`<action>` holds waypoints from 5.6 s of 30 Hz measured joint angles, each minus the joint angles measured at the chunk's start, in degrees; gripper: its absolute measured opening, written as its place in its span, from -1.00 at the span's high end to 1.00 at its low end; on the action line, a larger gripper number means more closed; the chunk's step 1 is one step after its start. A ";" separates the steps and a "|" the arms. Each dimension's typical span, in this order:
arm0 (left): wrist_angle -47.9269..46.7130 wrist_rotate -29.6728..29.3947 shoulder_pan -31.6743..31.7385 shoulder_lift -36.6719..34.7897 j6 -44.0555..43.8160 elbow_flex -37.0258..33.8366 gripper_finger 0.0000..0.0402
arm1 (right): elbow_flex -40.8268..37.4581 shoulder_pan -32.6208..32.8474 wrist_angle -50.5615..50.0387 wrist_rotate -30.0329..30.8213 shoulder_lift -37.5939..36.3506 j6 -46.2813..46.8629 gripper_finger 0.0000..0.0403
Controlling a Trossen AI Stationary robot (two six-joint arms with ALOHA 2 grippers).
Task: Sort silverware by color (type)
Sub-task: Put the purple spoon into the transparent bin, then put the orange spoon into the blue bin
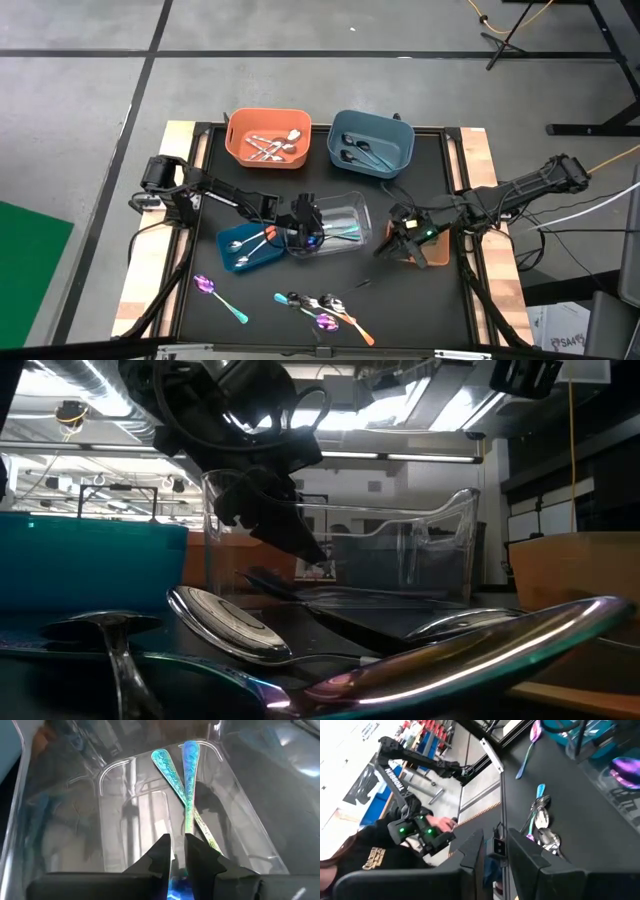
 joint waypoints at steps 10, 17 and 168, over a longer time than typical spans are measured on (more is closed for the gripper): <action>0.99 0.15 0.00 0.00 0.00 -0.02 0.64 | 0.00 3.41 1.16 7.12 1.34 0.29 0.62; 0.99 0.13 0.00 0.00 0.02 -0.04 0.66 | 0.00 11.08 2.01 14.56 6.03 0.39 0.62; 0.88 -0.07 -0.17 -0.04 0.09 -0.09 0.66 | 28.70 22.05 -11.34 25.76 56.26 9.44 0.99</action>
